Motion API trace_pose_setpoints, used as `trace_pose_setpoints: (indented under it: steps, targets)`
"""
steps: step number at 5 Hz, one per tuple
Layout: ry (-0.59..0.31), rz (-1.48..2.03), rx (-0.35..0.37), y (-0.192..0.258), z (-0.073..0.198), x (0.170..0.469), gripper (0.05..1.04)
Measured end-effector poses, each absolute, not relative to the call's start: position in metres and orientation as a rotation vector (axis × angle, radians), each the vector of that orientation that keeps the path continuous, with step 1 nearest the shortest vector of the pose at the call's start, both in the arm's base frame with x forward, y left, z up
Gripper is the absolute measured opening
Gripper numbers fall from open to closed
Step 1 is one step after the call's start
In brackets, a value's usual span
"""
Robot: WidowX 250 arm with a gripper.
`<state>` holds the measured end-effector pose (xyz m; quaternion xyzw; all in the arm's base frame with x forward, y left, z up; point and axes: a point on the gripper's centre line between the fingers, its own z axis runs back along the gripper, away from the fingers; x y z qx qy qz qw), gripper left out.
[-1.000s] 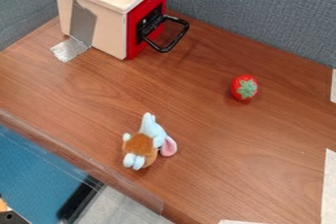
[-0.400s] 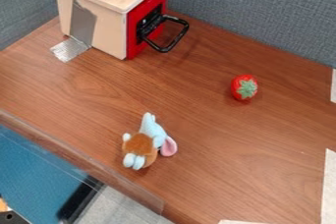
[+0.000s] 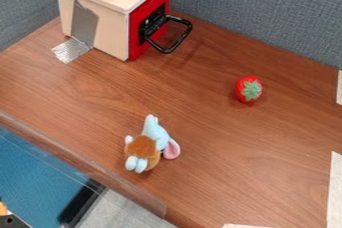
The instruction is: Put the cucumber and on the right side of the table
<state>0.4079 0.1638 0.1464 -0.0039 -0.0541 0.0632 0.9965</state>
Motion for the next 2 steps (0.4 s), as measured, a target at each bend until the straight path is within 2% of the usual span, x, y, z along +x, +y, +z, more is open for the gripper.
trace_pose_setpoints:
  steps: [1, 2]
  targets:
    - [-0.127, 0.079, -0.001, 0.1517, 0.1678, 0.4134, 1.004]
    - [-0.113, 0.057, -0.003, 0.1459, 0.1701, 0.4118, 1.000]
